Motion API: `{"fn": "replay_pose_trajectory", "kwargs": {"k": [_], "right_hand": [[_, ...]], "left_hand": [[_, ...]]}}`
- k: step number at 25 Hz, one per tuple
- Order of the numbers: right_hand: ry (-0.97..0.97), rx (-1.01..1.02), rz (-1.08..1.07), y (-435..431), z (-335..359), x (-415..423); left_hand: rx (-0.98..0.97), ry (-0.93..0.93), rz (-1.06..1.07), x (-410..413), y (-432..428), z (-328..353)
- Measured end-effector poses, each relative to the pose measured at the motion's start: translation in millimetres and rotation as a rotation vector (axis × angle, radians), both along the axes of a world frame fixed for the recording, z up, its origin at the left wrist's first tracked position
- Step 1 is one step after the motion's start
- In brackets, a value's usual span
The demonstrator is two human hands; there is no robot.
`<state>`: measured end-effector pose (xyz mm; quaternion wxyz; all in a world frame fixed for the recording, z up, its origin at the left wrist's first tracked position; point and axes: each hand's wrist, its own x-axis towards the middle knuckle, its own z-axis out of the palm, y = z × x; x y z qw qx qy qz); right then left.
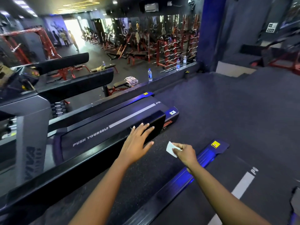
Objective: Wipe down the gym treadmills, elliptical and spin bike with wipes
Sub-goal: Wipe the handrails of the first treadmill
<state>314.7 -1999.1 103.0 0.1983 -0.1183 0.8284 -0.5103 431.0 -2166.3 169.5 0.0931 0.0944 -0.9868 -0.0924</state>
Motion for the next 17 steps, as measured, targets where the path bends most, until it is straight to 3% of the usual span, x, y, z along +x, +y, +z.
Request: {"fn": "replay_pose_trajectory", "kwargs": {"k": [8,17], "right_hand": [[0.067,0.239,0.172,96,8,-91],[0.125,0.496,-0.023,304,18,-237]], "left_hand": [[0.176,-0.254,-0.125,-98,94,-32],[0.221,-0.406,-0.325,-305,255,-65]]}}
